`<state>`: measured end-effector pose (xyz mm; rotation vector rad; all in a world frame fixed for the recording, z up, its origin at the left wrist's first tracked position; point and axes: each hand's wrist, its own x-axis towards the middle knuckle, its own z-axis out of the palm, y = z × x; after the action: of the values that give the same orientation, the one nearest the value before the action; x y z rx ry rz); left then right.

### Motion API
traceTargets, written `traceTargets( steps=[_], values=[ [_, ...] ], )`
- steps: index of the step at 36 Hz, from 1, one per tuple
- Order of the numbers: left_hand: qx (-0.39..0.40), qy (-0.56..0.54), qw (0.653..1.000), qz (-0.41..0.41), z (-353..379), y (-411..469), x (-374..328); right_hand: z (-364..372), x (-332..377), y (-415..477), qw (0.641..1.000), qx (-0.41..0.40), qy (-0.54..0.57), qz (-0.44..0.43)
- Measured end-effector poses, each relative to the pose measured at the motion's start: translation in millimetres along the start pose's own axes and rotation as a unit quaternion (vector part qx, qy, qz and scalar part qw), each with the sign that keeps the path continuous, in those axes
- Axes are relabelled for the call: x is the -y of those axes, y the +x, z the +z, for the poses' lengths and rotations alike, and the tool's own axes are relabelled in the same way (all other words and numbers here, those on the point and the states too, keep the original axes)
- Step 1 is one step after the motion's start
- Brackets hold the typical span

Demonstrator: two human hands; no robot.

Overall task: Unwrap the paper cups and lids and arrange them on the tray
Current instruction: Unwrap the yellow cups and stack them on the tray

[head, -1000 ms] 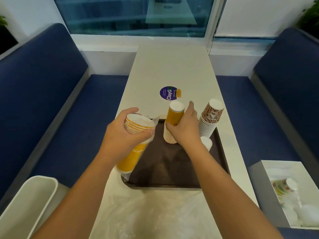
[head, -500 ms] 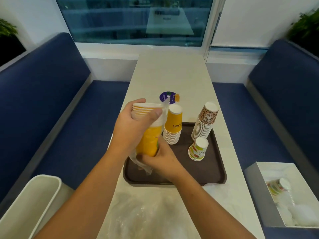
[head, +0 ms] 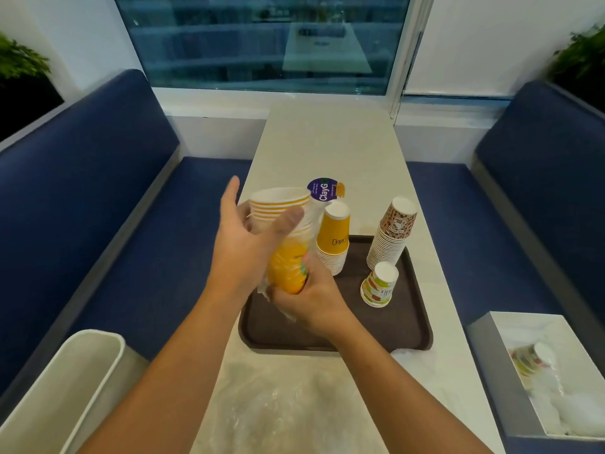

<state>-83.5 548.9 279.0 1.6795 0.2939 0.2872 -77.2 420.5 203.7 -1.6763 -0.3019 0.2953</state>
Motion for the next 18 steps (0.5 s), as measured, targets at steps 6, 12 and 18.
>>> traceTargets(
  steps=[6, 12, 18],
  values=[
    [0.008, 0.037, 0.999, -0.012, 16.8, 0.7, -1.4, 11.1, -5.6, -3.1, 0.999, -0.036, 0.014, -0.004],
    [0.018, 0.075, 0.997, -0.006, 24.3, -3.7, 17.8, 4.8, 9.9, 5.2, 0.998, -0.056, 0.026, -0.027],
    [-0.001, 0.029, 0.998, 0.060, 26.5, -7.3, 15.8, 0.4, 7.7, 4.3, 1.000, -0.018, 0.007, -0.005]
  ],
)
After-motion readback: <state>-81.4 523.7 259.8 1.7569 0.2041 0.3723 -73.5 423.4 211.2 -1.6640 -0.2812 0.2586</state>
